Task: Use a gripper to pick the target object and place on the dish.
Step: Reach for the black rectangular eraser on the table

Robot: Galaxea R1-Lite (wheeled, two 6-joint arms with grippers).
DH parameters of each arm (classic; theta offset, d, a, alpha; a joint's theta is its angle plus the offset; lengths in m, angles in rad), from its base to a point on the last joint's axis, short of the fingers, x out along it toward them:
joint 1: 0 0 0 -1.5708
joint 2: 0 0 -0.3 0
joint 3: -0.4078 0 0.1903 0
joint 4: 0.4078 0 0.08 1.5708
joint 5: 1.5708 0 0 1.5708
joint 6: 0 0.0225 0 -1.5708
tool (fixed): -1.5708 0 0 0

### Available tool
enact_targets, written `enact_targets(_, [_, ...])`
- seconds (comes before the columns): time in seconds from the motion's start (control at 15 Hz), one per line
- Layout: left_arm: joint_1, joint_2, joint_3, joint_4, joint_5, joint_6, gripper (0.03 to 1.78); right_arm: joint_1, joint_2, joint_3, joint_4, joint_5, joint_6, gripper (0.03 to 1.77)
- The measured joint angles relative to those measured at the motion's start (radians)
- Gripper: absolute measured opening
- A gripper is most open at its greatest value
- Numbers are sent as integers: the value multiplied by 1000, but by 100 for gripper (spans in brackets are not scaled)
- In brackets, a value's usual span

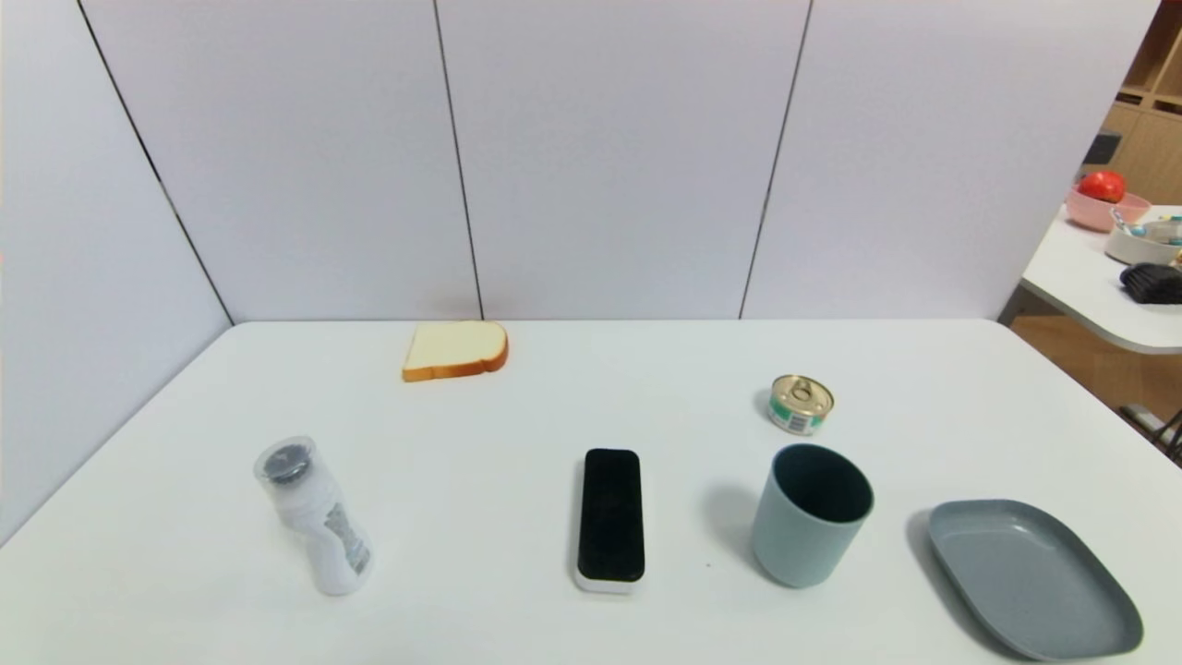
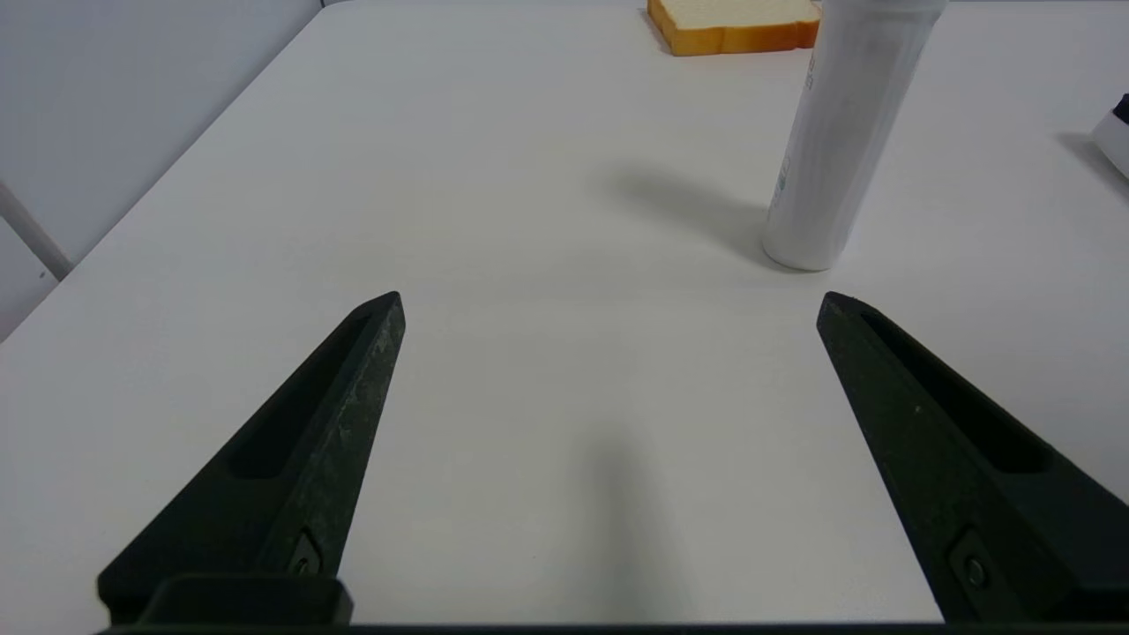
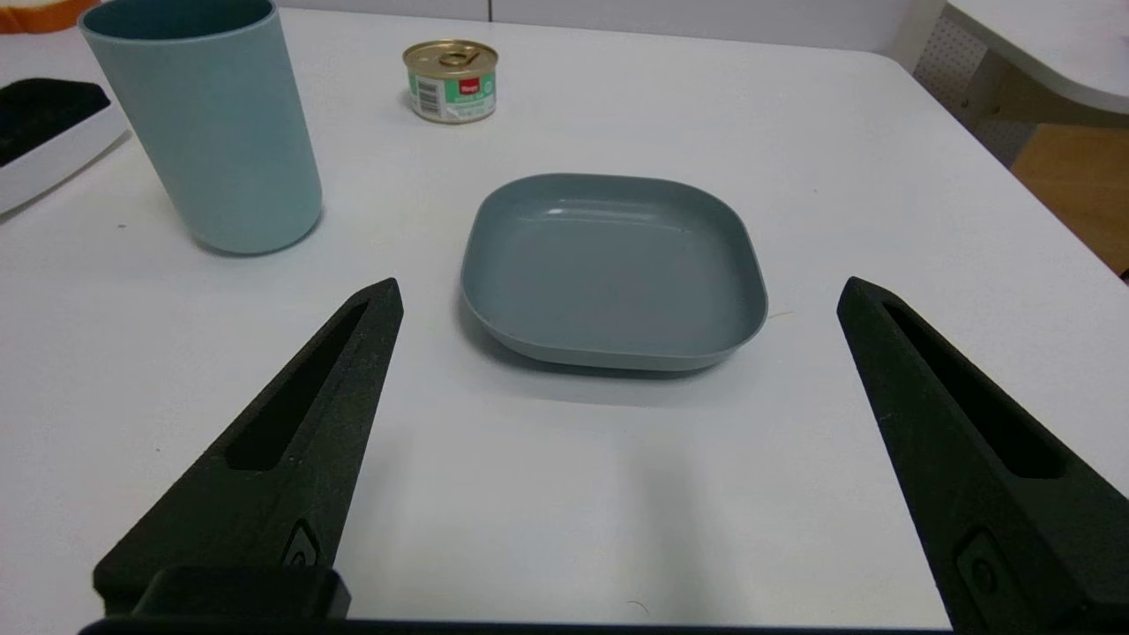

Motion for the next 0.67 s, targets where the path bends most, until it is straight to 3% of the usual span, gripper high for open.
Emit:
enact_targets(0.33, [0,0,0,0,0,0,169,0,0,0,1,-7,23,171])
enact_targets(0.67, [0,0,0,0,0,0,169,0,4,0,-1,-3,-33,171])
